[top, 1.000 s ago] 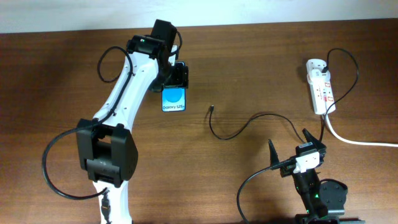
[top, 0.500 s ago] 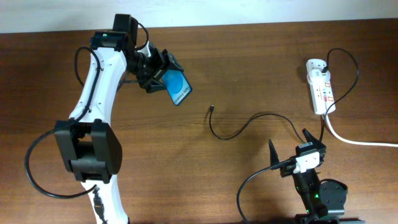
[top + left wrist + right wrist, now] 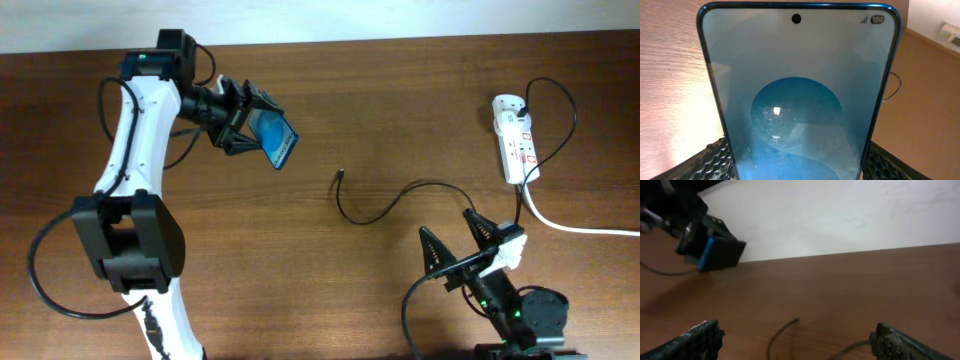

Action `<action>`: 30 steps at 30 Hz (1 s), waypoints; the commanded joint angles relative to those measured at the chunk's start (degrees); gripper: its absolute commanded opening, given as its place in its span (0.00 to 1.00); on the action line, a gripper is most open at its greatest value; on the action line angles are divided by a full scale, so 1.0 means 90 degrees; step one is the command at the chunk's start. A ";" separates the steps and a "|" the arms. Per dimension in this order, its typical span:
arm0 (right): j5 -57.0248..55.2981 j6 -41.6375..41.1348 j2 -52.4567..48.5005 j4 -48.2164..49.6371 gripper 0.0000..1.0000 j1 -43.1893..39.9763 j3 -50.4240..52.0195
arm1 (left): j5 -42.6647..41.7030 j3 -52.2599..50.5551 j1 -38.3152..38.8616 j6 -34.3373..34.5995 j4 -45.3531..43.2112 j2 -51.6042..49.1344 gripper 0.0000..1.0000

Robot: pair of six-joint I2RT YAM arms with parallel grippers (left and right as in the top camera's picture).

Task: Plug charger to phone and switch on socket
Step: 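Lift the phone with the left gripper and tilt it upright, then move the right gripper toward the phone held by the left gripper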

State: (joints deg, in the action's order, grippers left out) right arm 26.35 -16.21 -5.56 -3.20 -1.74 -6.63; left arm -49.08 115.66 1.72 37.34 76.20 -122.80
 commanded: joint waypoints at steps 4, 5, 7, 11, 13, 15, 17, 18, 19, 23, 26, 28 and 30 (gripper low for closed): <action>0.0410 -0.0131 -0.2392 -0.1336 0.98 -0.0024 -0.2475 | -0.0095 0.0197 -0.0350 -0.0153 0.0311 0.0002 0.00; 0.0410 -0.0058 -0.2718 -0.1639 0.98 -0.0024 -0.2817 | -0.0100 0.0197 -0.0398 -0.0153 0.0318 0.0002 0.00; 0.0408 0.0151 -0.3616 -0.2567 0.98 -0.0024 -0.3808 | -0.0100 0.0197 -0.0500 -0.0153 0.0357 0.0002 0.00; 0.0413 0.0619 -0.5370 -0.4437 0.98 -0.0029 -0.5824 | -0.0121 0.0197 -0.0636 -0.0153 0.0432 0.0002 0.00; 0.0408 0.0760 -0.6110 -0.5204 0.98 -0.0032 -0.6730 | -0.0121 0.0197 -0.0639 -0.0153 0.0503 0.0005 0.00; 0.0340 0.0777 -0.6652 -0.5270 0.98 -0.0029 -0.7203 | -0.0121 0.0197 -0.0639 -0.0153 0.0520 0.0002 0.00; 0.0342 0.0631 -0.6963 -0.4937 0.98 -0.0029 -0.7215 | -0.0121 0.0197 -0.0639 -0.0153 0.0522 0.0005 0.00; 0.0556 0.0534 -0.7150 -0.4828 0.98 -0.0019 -0.7215 | -0.0119 0.0197 -0.0639 -0.0158 0.0520 0.0002 0.00; 0.0699 0.0534 -0.7346 -0.4755 1.00 -0.0012 -0.7215 | -0.0121 0.0197 -0.0639 -0.0316 0.0517 0.0005 0.00; 0.0867 -0.0272 -0.8381 -0.4471 0.84 0.0408 -0.7220 | -0.0121 0.0197 -0.0639 -0.0668 0.0517 0.0005 0.00; 0.0855 -0.0879 -0.9428 -0.4352 0.73 0.0969 -0.7541 | -0.0121 0.0197 -0.0639 -0.0967 0.0515 0.0002 0.00; 0.0806 -0.1173 -1.0105 -0.4255 0.65 0.1297 -0.7834 | -0.0119 0.0197 -0.0639 -0.0979 0.0505 0.0002 0.00; 0.0639 -0.1608 -1.0737 -0.3949 0.58 0.1569 -0.7949 | -0.0119 0.0197 -0.0639 -0.0986 0.0495 0.0002 0.00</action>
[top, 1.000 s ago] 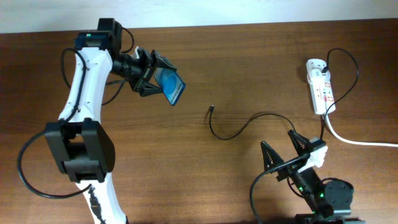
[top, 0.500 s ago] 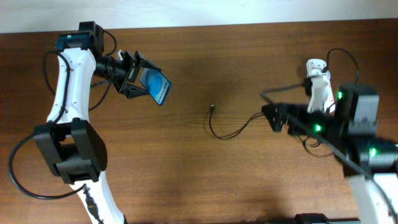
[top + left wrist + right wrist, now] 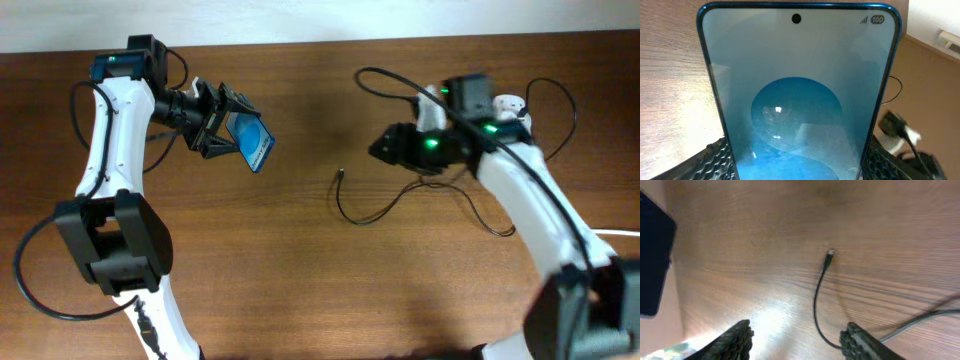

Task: Plug charger to phone and switch on socket
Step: 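Move the right gripper toward the phone held by the left gripper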

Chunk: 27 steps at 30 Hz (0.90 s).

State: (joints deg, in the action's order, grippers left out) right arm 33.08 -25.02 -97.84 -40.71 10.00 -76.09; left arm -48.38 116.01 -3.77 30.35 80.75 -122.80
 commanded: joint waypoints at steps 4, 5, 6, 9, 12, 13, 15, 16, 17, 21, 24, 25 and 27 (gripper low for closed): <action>-0.0379 -0.0947 -0.1219 0.0537 0.52 0.0600 -0.0231 | -0.0197 0.0158 -0.0029 -0.0342 0.0041 0.0002 0.00; -0.0454 -0.0947 -0.1384 0.0559 0.52 0.0670 -0.0231 | -0.0199 0.0158 -0.0029 -0.0342 0.0039 0.0002 0.00; -0.0605 -0.0947 -0.1520 0.0559 0.52 0.0729 -0.0231 | -0.0199 0.0158 -0.0029 -0.0340 0.0044 0.0002 0.00; -0.0731 -0.0947 -0.1880 0.0692 0.51 0.0855 -0.0231 | -0.0197 0.0158 -0.0027 -0.0340 0.0114 0.0002 0.00; -0.0755 -0.0950 -0.2217 0.0886 0.47 0.1035 -0.0228 | -0.0197 0.0158 -0.0027 -0.0342 0.0136 0.0002 0.00; -0.0758 -0.0954 -0.2302 0.0950 0.46 0.1088 -0.0228 | -0.0197 0.0158 -0.0027 -0.0345 0.0138 0.0002 0.00; -0.0787 -0.1098 -0.2441 0.1042 0.44 0.1175 -0.0223 | -0.0197 0.0158 -0.0027 -0.0367 0.0158 0.0002 0.00; -0.0804 -0.1112 -0.2499 0.1100 0.43 0.1195 -0.0223 | -0.0197 0.0158 -0.0027 -0.0396 0.0160 0.0002 0.00; -0.0838 -0.1110 -0.2555 0.1180 0.43 0.1219 -0.0219 | -0.0197 0.0158 -0.0027 -0.0413 0.0160 0.0002 0.00; -0.0850 -0.1166 -0.2749 0.1275 0.41 0.1226 -0.0219 | -0.0168 0.0158 -0.0015 -0.0478 0.0296 0.0002 0.00; -0.0899 -0.1163 -0.2749 0.1360 0.40 0.1226 -0.0219 | -0.0146 0.0158 -0.0002 -0.0483 0.0299 0.0002 0.00; -0.0913 -0.1163 -0.2749 0.1387 0.38 0.1226 -0.0219 | -0.0146 0.0158 -0.0002 -0.0483 0.0304 0.0002 0.00; -0.0925 -0.1163 -0.2752 0.1416 0.37 0.1226 -0.0219 | -0.0148 0.0158 -0.0002 -0.0483 0.0304 0.0002 0.00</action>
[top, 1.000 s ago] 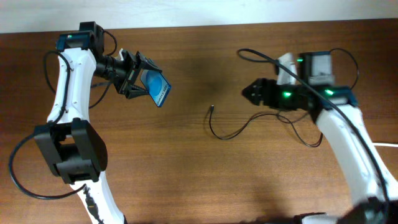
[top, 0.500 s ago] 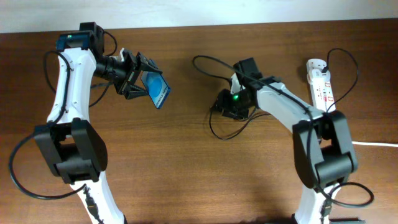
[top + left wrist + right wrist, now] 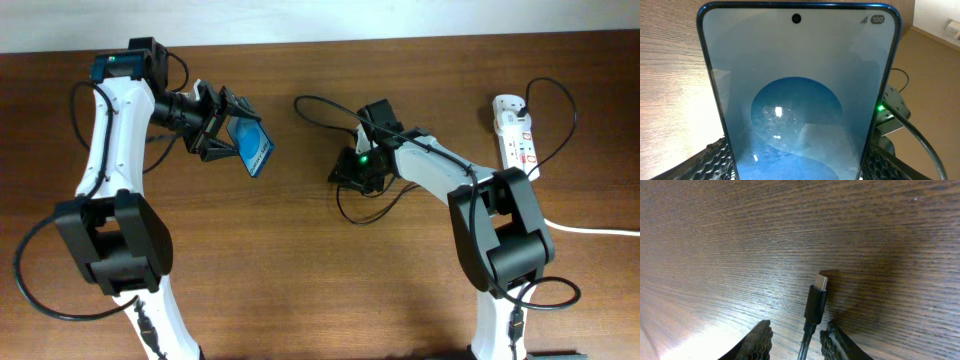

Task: Plug charger to phone and switch on socket
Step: 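Move the right gripper toward the phone held by the left gripper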

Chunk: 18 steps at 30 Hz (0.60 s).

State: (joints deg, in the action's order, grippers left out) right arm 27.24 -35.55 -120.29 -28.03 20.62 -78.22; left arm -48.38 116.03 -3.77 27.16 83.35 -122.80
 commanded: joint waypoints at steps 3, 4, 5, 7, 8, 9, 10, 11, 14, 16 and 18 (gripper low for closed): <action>-0.0301 0.0010 -0.0260 0.0024 0.38 0.0046 0.0017 | -0.0151 0.0155 -0.0002 -0.0126 0.0012 0.0002 0.00; -0.0301 0.0007 -0.0260 0.0024 0.37 0.0046 0.0017 | -0.0153 0.0155 -0.0002 -0.0126 0.0012 0.0002 0.00; -0.0301 0.0007 -0.0260 0.0024 0.37 0.0046 0.0017 | -0.0153 0.0155 -0.0002 -0.0124 0.0012 0.0002 0.00; -0.0296 0.0002 -0.0260 -0.0012 0.38 0.0010 0.0015 | -0.0153 0.0155 -0.0005 -0.0124 0.0012 0.0002 0.00; -0.0289 -0.0019 -0.0243 -0.0087 0.38 -0.0051 0.0012 | -0.0153 0.0155 -0.0005 -0.0124 0.0012 0.0002 0.00; -0.0304 -0.0007 -0.0175 -0.0238 0.39 -0.0151 -0.0002 | -0.0151 0.0155 -0.0005 -0.0124 0.0015 0.0002 0.00; -0.0493 0.0034 -0.0010 -0.0413 0.39 -0.0308 -0.0005 | -0.0175 0.0155 -0.0005 -0.0124 0.0015 0.0002 0.00; -0.0668 0.0187 0.0221 -0.0544 0.42 -0.0464 -0.0005 | -0.0267 0.0155 -0.0005 -0.0112 0.0012 0.0002 0.00; -0.0726 0.0699 0.1035 -0.0867 0.49 -0.0843 -0.0063 | -0.0328 0.0155 -0.0005 0.0605 0.0015 0.0002 0.00; -0.0690 0.0913 0.1557 -0.1032 0.52 -0.0928 -0.0073 | -0.0376 0.0155 -0.0002 0.0865 0.0019 0.0002 0.00; -0.0435 0.0928 0.2057 -0.1183 0.52 -0.0901 -0.0073 | -0.0665 0.0155 -0.0002 0.0945 0.0138 0.0002 0.00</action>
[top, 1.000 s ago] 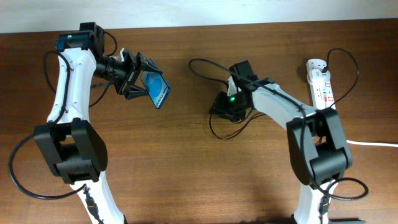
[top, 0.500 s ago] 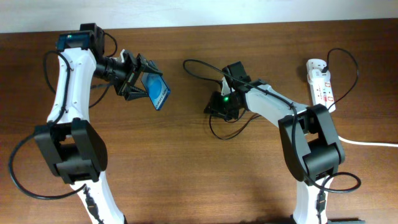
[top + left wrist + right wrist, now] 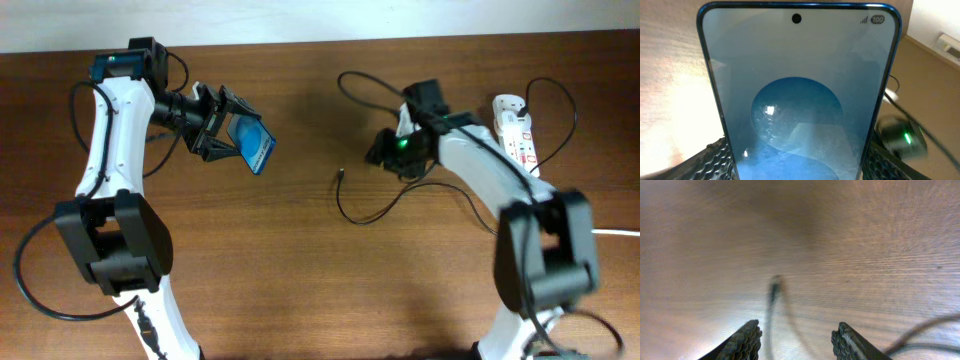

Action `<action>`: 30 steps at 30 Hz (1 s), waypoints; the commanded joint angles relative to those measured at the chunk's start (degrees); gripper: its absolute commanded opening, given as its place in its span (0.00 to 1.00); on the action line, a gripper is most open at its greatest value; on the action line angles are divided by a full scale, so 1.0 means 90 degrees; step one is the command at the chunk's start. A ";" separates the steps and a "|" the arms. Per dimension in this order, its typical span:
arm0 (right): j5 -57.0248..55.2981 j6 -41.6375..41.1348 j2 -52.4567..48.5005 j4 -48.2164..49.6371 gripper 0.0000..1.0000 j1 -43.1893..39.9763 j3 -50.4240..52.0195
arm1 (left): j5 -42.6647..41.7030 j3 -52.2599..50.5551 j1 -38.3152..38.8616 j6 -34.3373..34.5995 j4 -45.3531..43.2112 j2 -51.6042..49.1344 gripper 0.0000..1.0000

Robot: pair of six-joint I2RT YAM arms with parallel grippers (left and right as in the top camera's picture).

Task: Plug charger to phone and switch on socket

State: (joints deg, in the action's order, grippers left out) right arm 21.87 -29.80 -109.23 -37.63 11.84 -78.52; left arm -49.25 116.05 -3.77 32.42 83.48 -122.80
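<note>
The blue phone (image 3: 252, 147) is held tilted above the table at the left, with my left gripper (image 3: 232, 130) shut on its lower end. In the left wrist view its lit screen (image 3: 797, 95) fills the frame between the fingers (image 3: 715, 160). The black charger cable (image 3: 380, 208) lies looped mid-table, its plug (image 3: 341, 175) free on the wood. My right gripper (image 3: 385, 148) hovers right of the plug, open and holding nothing. In the right wrist view the blurred plug (image 3: 775, 286) lies ahead of the open gripper (image 3: 797, 340). The white socket strip (image 3: 515, 135) lies at the right.
The strip's white mains lead (image 3: 570, 228) runs off the right edge. The charger cable's far part arcs around the strip (image 3: 560, 100). The right arm's own black cable (image 3: 360, 80) loops above the table behind it. Bare brown table (image 3: 300, 280) lies toward the front.
My right gripper was low over the plug with narrow jaws beside the cable. Now it is farther right, higher, and wider open. The plug lies where it was. The left arm still holds the phone.
My right arm was first folded at the table's front edge, open. Then it hung over the middle of the cable. Then it was down at the plug. Now it is back off to the right, empty. The left gripper held the phone throughout.
</note>
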 commanded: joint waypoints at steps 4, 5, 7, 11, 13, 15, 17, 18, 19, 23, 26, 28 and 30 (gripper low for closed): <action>0.0787 0.0209 0.1520 -0.0126 0.52 0.0100 -0.0039 | -0.0629 0.0153 -0.0002 0.0908 0.0427 0.0002 0.00; 0.0877 0.0211 0.1647 -0.0112 0.52 0.0100 -0.0039 | -0.0631 0.0153 -0.0002 0.0911 0.0432 0.0002 0.00; 0.0930 0.0214 0.1800 -0.0119 0.52 0.0100 -0.0041 | -0.0622 0.0153 -0.0002 0.0911 0.0481 0.0002 0.00; 0.1098 0.0126 0.1848 -0.0131 0.52 0.0100 -0.0041 | 0.0112 0.0153 0.0044 0.1948 0.0656 0.0002 0.00; 0.1095 -0.0046 0.1848 -0.0109 0.52 0.0100 -0.0041 | 0.0464 0.0153 0.0155 0.2557 0.0639 0.0002 0.00; 0.1100 -0.0129 0.1848 -0.0092 0.52 0.0107 -0.0039 | 0.0884 0.0153 0.0313 0.2902 0.0634 0.0002 0.00; 0.1100 -0.0219 0.1846 -0.0080 0.53 0.0107 -0.0039 | 0.1110 0.0153 0.0471 0.3024 0.0590 0.0002 0.00; 0.1166 -0.0277 0.1846 -0.0058 0.52 0.0107 -0.0039 | 0.1120 0.0153 0.0539 0.3111 0.0561 0.0002 0.00; 0.1219 -0.0277 0.1846 -0.0049 0.52 0.0107 -0.0039 | 0.1120 0.0153 0.0573 0.3160 0.0542 0.0002 0.00; 0.1370 -0.0449 0.1846 -0.0061 0.52 0.0104 -0.0039 | 0.1081 0.0153 0.0629 0.3160 0.0520 0.0002 0.00; 0.1438 -0.0491 0.1846 -0.0036 0.52 0.0104 -0.0039 | 0.1088 0.0153 0.0629 0.3160 0.0512 0.0002 0.00; 0.1494 -0.0532 0.1846 -0.0036 0.52 0.0104 -0.0039 | 0.1124 0.0153 0.0636 0.3160 0.0466 0.0002 0.00; 0.1549 -0.0534 0.1846 -0.0036 0.52 0.0107 -0.0039 | 0.1122 0.0153 0.0678 0.3257 0.0469 0.0002 0.00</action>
State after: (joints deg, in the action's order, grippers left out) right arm 34.35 -34.28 -93.91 -38.13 12.47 -78.56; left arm -38.70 116.05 2.11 59.96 87.61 -122.80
